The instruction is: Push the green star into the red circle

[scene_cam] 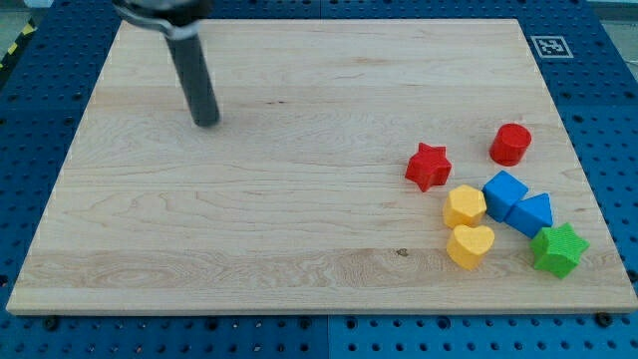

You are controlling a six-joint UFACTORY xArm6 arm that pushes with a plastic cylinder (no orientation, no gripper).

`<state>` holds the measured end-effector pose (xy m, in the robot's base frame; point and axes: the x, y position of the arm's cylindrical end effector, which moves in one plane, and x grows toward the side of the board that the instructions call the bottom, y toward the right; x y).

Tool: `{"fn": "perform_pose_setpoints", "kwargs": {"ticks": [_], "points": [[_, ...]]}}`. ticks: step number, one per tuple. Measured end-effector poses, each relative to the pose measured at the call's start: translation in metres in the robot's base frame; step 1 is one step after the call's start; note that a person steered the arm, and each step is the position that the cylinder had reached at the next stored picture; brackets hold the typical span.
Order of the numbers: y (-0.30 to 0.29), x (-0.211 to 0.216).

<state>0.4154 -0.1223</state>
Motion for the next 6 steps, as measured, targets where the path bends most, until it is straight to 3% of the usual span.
{"fn": "perform_pose_setpoints", "kwargs": {"ticks": [3, 4, 6], "points": [[0.175, 0.17], [0.256, 0.203], [0.286, 0.203]]}}
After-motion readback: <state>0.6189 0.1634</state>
